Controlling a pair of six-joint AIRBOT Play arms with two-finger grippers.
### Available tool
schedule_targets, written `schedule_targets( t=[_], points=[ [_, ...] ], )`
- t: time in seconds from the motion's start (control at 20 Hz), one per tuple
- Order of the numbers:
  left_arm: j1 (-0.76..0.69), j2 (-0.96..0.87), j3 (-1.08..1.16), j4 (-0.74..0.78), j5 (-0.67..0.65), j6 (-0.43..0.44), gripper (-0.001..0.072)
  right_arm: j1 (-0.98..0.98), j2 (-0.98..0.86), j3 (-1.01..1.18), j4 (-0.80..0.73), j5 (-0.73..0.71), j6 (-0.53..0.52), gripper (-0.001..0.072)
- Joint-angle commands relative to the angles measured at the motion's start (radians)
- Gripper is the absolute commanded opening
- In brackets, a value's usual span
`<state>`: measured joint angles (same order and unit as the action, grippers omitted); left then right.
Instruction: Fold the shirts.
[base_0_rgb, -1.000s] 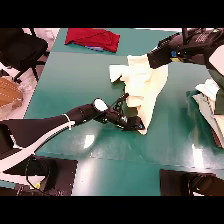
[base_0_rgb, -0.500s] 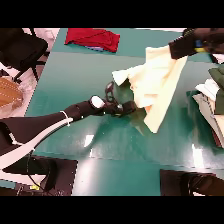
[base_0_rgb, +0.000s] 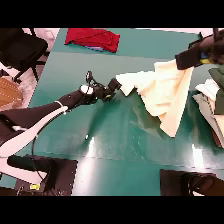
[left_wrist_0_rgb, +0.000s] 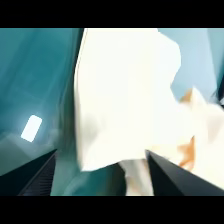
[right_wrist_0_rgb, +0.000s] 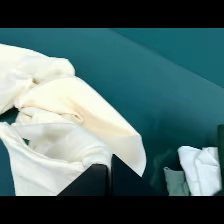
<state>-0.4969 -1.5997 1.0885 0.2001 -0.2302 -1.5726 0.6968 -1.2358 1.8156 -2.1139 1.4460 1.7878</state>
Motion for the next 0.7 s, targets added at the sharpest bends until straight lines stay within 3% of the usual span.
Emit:
schedule_targets(
  t=[0.0,0.25,0.55,0.65],
  points=[
    [0.009,-0.113,0.129,-0.053,-0.098,0.036,0.072,0.021,0.031,-0.08,0.002,-0.067,0.053,0.0019],
    [0.006,-0.133,0.154,-0.022,-0.174,0.065,0.072,-0.033,0.001,0.013,0.002,-0.118,0.05,0.0019],
    [-0.044,-0.134,0.154,-0.108,-0.086,0.043,0.072,-0.039,-0.096,0.222,0.028,-0.076,-0.019,0.0019],
    [-0.064,-0.134,0.154,-0.119,0.004,0.043,0.072,-0.026,-0.109,0.229,0.028,-0.066,-0.024,0.0019]
  ],
)
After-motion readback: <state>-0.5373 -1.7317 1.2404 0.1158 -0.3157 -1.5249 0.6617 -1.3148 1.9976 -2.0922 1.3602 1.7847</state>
